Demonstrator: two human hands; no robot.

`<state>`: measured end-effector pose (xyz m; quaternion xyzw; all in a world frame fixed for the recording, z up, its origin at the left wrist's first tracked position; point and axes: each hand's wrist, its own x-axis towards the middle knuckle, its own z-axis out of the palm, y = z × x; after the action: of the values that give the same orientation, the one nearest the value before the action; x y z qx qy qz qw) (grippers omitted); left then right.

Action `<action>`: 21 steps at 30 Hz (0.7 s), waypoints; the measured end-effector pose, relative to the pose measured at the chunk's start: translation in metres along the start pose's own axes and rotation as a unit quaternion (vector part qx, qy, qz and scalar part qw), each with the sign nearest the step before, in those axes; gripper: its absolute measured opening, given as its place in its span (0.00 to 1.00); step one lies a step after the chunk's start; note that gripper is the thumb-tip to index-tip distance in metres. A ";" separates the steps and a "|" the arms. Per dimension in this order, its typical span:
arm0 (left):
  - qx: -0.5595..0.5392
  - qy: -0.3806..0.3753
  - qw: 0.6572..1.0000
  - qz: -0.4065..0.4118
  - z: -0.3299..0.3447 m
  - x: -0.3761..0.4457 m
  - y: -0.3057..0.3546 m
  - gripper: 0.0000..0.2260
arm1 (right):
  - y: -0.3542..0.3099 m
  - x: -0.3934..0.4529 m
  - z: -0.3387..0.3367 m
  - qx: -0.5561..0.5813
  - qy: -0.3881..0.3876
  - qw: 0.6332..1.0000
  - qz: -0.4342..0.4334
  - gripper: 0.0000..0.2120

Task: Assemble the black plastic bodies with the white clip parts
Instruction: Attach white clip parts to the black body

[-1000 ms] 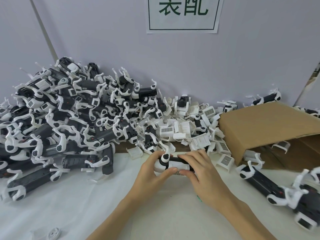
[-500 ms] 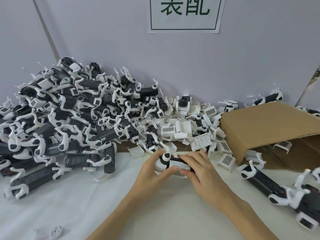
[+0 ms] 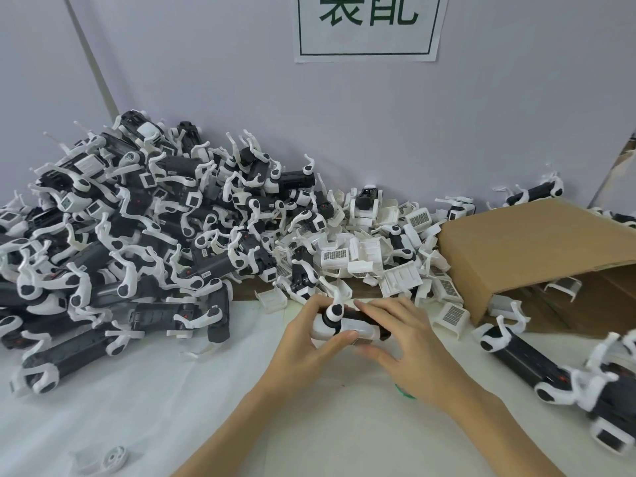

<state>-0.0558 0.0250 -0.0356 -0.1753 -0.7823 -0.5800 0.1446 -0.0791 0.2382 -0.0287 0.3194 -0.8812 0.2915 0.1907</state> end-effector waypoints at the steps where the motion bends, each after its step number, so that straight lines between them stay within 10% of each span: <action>1: 0.002 -0.005 1.000 0.000 0.000 0.000 -0.001 0.13 | 0.001 0.000 0.001 -0.011 0.002 1.000 -0.002 0.26; 10: 0.036 0.006 0.999 0.020 0.005 -0.003 -0.002 0.13 | -0.001 0.005 -0.002 -0.036 0.036 0.999 -0.009 0.17; 16: -0.013 0.050 0.998 -0.043 0.002 0.001 0.000 0.06 | -0.004 0.003 0.000 -0.014 0.010 1.000 -0.008 0.27; 21: -0.109 0.093 0.978 -0.149 -0.003 0.006 -0.006 0.23 | -0.016 0.001 0.005 -0.070 0.015 0.995 -0.066 0.30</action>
<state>-0.0635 0.0208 -0.0376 -0.0168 -0.7145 -0.6909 0.1089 -0.0697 0.2246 -0.0256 0.3584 -0.8734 0.2208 0.2450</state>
